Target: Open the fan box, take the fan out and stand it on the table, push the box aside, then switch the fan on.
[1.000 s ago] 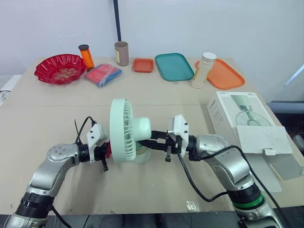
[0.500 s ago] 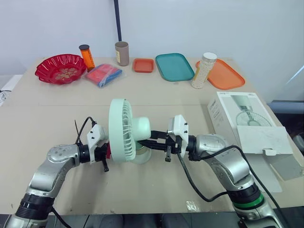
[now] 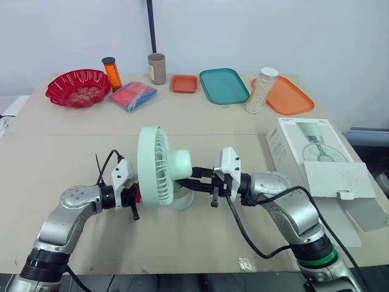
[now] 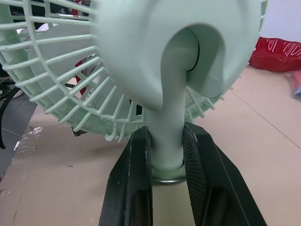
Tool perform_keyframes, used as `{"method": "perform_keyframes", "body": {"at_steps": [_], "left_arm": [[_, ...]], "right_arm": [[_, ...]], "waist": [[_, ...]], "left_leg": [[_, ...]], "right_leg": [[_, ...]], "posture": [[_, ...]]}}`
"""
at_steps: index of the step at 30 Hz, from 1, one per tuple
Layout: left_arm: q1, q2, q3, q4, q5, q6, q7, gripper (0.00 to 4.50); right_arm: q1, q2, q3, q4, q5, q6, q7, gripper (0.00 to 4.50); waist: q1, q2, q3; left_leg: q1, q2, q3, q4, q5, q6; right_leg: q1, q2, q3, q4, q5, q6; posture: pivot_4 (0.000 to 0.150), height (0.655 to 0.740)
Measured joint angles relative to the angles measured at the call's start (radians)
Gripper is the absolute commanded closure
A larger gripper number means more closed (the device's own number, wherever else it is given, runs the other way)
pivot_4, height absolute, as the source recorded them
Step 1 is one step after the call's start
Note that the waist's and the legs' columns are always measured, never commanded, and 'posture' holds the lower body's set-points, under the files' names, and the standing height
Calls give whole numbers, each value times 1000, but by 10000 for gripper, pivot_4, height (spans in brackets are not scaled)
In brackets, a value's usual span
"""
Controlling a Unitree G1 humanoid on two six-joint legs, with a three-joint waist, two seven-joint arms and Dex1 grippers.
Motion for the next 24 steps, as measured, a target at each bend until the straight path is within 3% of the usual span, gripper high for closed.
{"method": "perform_keyframes", "body": {"at_steps": [24], "left_arm": [[0,-1,2,1,1,-3,1,43848]], "right_arm": [[0,2,0,0,-7,-3,2,41560]], "waist": [[0,0,0]], "left_leg": [[0,0,0,0,0,0]], "right_leg": [[0,0,0,0,0,0]], "posture": [[1500,7400]]}}
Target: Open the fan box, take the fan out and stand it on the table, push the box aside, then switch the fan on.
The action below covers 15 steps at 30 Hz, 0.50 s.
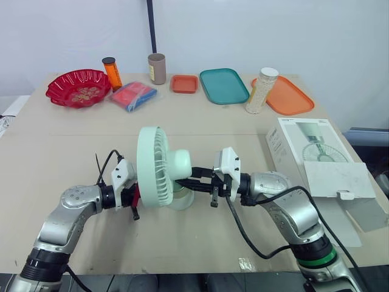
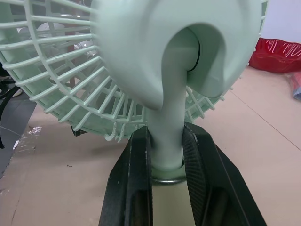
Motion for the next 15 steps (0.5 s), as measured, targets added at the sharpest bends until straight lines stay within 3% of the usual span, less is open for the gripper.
{"method": "perform_keyframes", "body": {"at_steps": [15], "left_arm": [[12,66,100,-23,-42,26,40,43848]], "right_arm": [[-9,0,4,0,-1,4,3,41560]], "waist": [[-1,0,0]], "left_leg": [[0,0,0,0,0,0]], "right_leg": [[0,0,0,0,0,0]], "posture": [[1500,7400]]}}
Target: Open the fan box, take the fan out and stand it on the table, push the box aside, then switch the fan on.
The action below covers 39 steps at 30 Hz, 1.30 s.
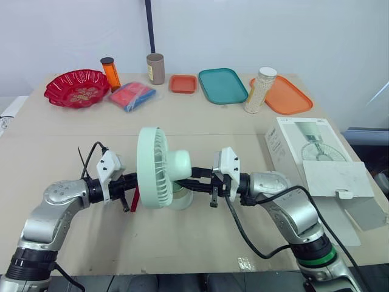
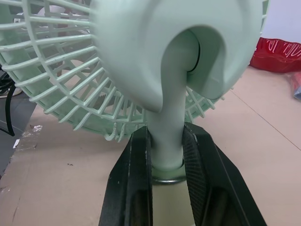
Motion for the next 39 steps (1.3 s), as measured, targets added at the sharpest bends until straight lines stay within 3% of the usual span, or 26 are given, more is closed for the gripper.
{"method": "perform_keyframes", "body": {"at_steps": [19,39], "left_arm": [[68,-7,13,-63,-4,22,80,43848],[60,-11,-2,-83,-16,39,103,43848]], "right_arm": [[-79,21,-67,12,57,86,-41,41560],[-177,26,-107,326,-23,-86,-24,41560]], "waist": [[1,0,0],[0,0,0]], "left_leg": [[0,0,0,0,0,0],[0,0,0,0,0,0]], "right_leg": [[0,0,0,0,0,0],[-1,0,0,0,0,0]], "posture": [[1500,7400],[1500,7400]]}}
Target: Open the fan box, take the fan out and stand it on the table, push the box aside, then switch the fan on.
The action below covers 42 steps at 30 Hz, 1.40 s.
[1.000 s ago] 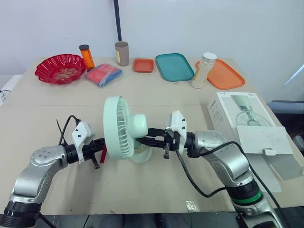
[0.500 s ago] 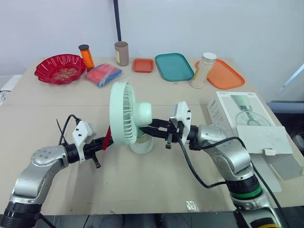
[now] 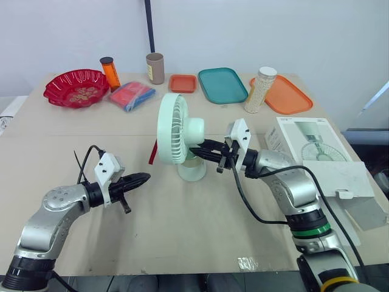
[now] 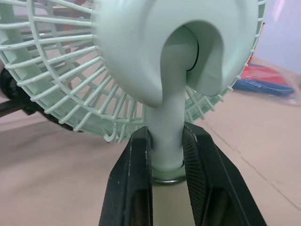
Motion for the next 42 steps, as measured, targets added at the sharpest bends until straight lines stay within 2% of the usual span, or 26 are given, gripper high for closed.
{"method": "perform_keyframes", "body": {"at_steps": [15,42], "left_arm": [[18,-8,-7,2,2,-29,-1,43848],[34,-34,-14,20,27,-67,-1,43848]], "right_arm": [[-31,9,-6,102,-14,-79,92,41560],[-30,23,-32,122,-32,-78,112,41560]], "waist": [[1,0,0],[0,0,0]], "left_leg": [[0,0,0,0,0,0],[1,0,0,0,0,0]], "right_leg": [[0,0,0,0,0,0],[0,0,0,1,0,0]], "posture": [[1500,7400],[1500,7400]]}}
